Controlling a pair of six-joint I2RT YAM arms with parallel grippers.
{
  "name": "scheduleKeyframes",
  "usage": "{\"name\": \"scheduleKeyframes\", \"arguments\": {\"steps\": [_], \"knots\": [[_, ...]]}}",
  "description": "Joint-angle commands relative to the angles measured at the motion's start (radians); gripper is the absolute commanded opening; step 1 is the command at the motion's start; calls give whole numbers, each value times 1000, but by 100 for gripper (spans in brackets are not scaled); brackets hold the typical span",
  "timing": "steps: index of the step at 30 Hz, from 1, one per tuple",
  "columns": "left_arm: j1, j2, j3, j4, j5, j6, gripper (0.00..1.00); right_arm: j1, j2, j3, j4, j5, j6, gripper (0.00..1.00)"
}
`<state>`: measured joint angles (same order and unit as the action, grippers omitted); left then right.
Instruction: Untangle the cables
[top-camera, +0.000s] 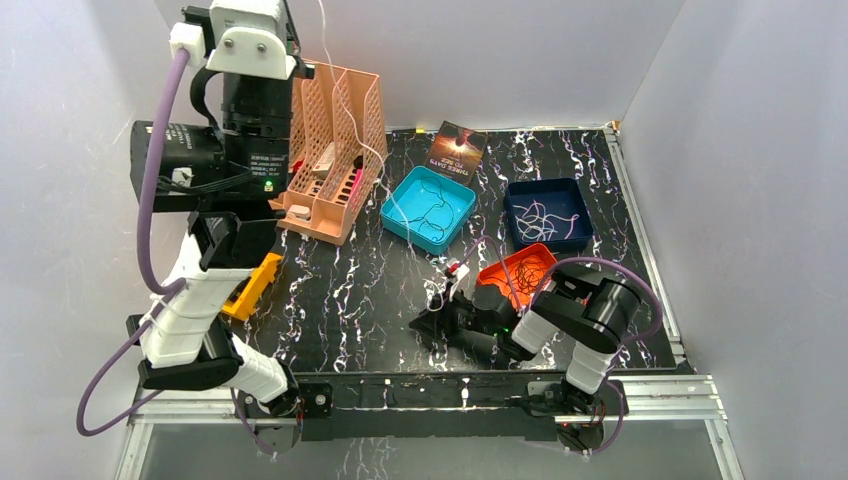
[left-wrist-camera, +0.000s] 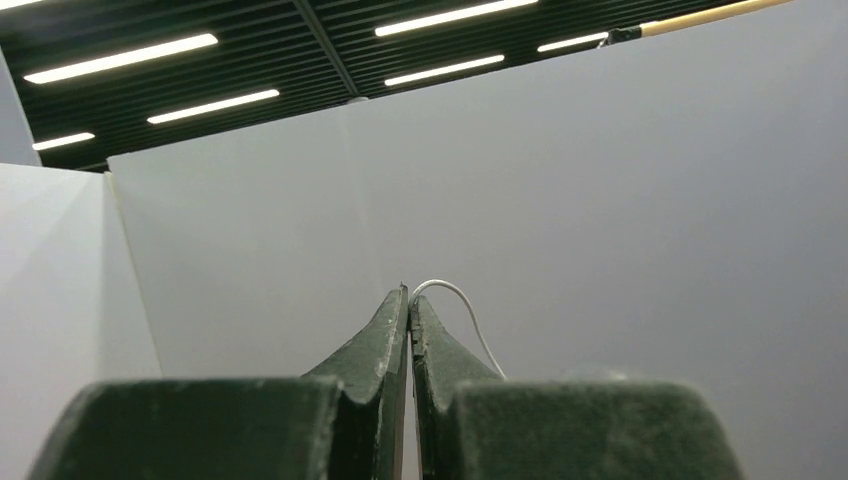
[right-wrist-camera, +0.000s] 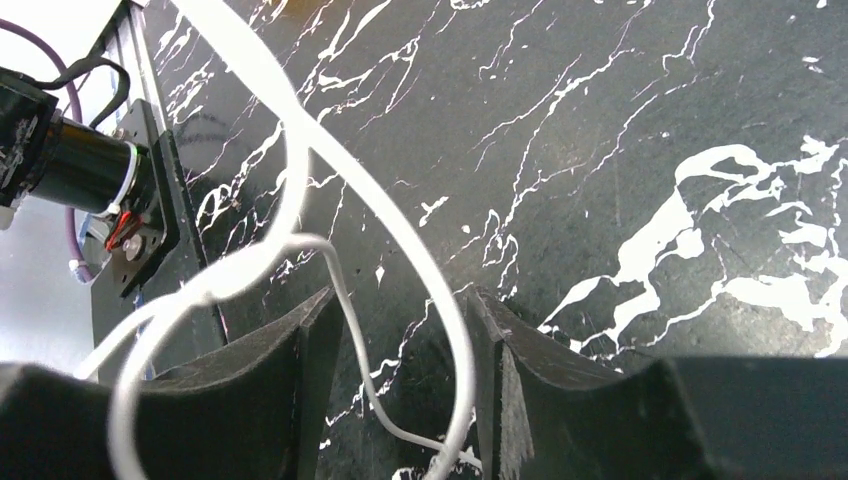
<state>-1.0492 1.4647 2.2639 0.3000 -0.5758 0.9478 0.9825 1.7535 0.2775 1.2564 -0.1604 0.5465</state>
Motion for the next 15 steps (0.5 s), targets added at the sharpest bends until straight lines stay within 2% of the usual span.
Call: {"name": "scheduleKeyframes", "arguments": {"steps": [1, 15], "knots": [[5, -22, 83, 101, 3, 126, 0, 5, -38, -50, -51, 13, -5, 59], [5, -92, 81, 84, 7, 161, 0, 5, -68, -127, -33, 1, 24, 59]]}}
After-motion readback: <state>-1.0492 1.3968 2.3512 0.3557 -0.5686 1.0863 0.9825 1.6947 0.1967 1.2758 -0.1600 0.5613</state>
